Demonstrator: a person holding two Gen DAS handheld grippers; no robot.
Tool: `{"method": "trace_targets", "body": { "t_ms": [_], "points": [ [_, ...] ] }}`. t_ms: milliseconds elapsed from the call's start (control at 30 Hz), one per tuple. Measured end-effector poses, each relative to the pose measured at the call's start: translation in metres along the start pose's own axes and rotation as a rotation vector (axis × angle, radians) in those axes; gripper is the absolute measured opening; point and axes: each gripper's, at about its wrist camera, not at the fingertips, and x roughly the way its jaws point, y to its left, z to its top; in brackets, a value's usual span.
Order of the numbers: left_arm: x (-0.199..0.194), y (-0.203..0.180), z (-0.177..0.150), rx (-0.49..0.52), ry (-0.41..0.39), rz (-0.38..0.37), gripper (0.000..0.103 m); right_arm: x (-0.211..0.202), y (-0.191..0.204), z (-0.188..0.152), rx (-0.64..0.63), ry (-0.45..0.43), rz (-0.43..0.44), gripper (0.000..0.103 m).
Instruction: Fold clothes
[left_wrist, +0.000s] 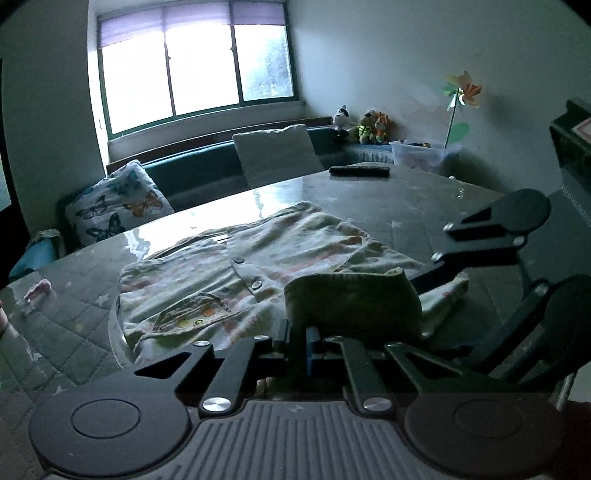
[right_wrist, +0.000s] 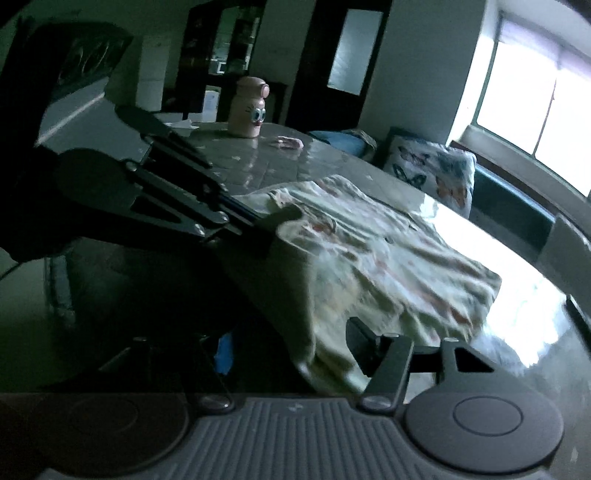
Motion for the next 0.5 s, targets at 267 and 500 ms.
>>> {"method": "trace_targets", "body": {
  "t_ms": [267,500],
  "points": [
    [-0.010,0.009,-0.005,-0.026,0.013,0.039,0.039,0.010,-0.022,0.010,0.145,0.038,0.074,0.019],
    [-0.020,0.011,-0.025,0.045,0.040,0.135,0.054,0.000,-0.037,0.020,0.253,0.012,0.101,0.014]
  ]
}}
